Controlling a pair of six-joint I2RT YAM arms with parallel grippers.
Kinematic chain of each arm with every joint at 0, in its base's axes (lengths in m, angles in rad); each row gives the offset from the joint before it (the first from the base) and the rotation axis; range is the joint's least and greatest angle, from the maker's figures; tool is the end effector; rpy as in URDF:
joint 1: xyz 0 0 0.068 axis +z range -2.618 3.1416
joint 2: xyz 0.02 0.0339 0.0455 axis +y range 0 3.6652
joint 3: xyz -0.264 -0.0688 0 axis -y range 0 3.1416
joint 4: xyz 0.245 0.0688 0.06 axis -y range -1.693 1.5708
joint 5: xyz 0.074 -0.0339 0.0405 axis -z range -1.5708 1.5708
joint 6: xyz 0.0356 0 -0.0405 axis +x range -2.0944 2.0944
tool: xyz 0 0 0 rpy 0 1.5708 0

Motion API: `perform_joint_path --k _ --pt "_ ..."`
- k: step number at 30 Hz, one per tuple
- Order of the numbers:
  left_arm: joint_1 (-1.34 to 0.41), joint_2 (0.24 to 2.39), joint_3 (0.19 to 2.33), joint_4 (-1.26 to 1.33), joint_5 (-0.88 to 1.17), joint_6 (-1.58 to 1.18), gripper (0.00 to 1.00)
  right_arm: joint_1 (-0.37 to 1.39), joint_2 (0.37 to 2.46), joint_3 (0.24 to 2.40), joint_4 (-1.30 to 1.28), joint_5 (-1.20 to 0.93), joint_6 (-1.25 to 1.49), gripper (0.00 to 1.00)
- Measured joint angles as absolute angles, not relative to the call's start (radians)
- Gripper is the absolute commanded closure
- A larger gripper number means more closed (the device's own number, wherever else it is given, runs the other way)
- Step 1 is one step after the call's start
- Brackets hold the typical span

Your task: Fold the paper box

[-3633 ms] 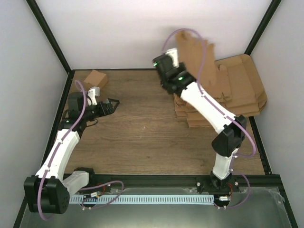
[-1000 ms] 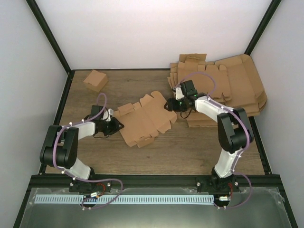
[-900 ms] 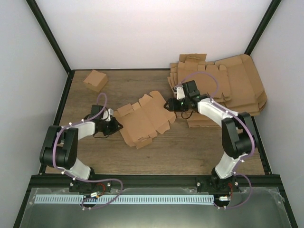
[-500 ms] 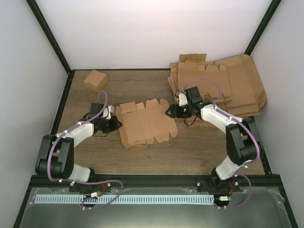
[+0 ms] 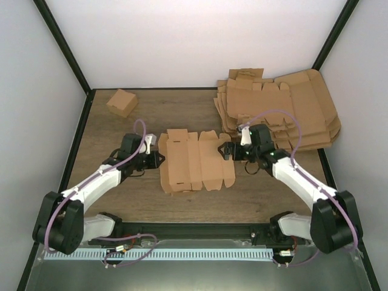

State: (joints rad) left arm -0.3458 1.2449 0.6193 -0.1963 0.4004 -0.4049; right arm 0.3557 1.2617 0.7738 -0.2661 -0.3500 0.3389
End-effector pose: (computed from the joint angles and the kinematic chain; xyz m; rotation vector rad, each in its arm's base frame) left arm 0.2229 -0.0951 0.1906 0.1236 2.4683 -0.8200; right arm 0.2419 0.1029 0.2296 -0.2023 2.3815 0.7472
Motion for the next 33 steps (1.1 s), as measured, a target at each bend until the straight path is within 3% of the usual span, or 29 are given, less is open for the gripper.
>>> perform_joint_path --k 7,12,23,33 --pt "-0.382 1.167 0.572 -0.136 0.405 -0.391 0.96 0.355 1.011 0.656 -0.251 -0.319 0.355 0.0" --pt "-0.432 1.079 0.554 -0.086 0.424 -0.385 0.96 0.355 0.878 0.644 -0.223 -0.416 0.353 0.02" --pt "-0.544 0.981 0.477 0.052 0.359 -0.344 0.96 0.39 0.998 0.691 -0.224 -0.631 0.346 0.03" --pt "-0.756 1.037 0.476 0.144 0.11 -0.23 0.96 0.408 1.142 0.918 -0.247 -0.65 0.303 0.04"
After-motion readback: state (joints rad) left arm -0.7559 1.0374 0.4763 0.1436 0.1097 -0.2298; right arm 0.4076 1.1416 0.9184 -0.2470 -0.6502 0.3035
